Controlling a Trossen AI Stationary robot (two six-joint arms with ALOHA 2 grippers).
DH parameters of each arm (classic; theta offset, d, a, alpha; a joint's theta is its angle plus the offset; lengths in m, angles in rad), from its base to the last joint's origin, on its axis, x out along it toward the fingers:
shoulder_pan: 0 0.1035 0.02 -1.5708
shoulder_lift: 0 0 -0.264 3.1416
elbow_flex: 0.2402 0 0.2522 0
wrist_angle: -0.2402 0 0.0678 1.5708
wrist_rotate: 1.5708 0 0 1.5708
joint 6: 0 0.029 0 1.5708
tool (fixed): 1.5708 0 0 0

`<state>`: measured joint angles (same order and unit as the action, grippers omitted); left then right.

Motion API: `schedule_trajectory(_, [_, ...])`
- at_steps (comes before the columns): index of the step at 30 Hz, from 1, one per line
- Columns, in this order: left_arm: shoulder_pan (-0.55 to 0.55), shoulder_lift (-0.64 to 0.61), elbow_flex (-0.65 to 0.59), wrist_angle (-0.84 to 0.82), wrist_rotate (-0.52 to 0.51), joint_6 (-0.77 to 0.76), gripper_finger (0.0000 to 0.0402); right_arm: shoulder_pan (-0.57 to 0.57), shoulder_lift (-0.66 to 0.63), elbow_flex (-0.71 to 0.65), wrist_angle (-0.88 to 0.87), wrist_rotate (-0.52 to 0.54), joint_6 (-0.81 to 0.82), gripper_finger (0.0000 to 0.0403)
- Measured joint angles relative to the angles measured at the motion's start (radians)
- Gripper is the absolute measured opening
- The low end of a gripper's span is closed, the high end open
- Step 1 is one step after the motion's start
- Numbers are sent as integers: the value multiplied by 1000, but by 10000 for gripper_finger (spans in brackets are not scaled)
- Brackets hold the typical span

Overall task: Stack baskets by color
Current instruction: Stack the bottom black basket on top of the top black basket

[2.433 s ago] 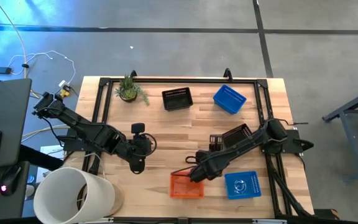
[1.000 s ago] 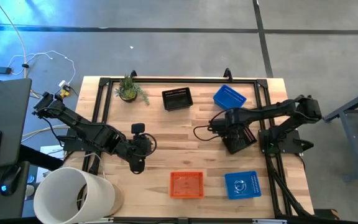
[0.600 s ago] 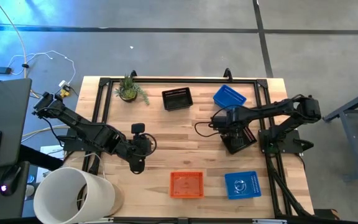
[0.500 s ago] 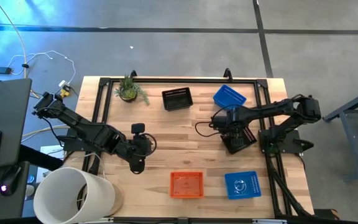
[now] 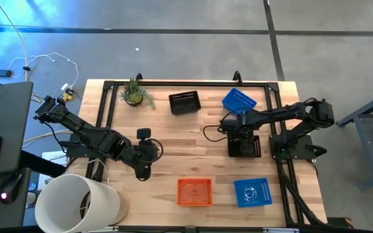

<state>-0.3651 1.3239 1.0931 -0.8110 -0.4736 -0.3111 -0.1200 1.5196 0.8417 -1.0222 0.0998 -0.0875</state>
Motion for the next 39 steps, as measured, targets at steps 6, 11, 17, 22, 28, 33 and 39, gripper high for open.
schedule_trajectory(6, [0, 0, 0, 0, 0, 0, 117, 0, 0, 0, 0, 0, 22, 3])
schedule_trajectory(11, [0, 0, 0, 0, 0, 0, 117, 0, 0, 11, 2, -5, 76, 2])
schedule_trajectory(17, [0, 0, 0, 0, 0, -1, 117, 3, 0, 81, -2, -4, 114, 1])
schedule_trajectory(22, [0, 0, 0, 0, 0, -26, 117, 3, 0, 167, -2, 22, 115, 0])
schedule_trajectory(28, [0, 0, 0, 0, 14, -26, 117, 3, 0, 284, -3, 91, 101, 0])
schedule_trajectory(33, [0, 0, 0, 0, 15, -26, 117, 3, 0, 362, 4, 136, 57, 0])
schedule_trajectory(39, [0, 0, 0, 0, 16, -26, 117, 2, 0, 425, 90, 147, -10, 0])
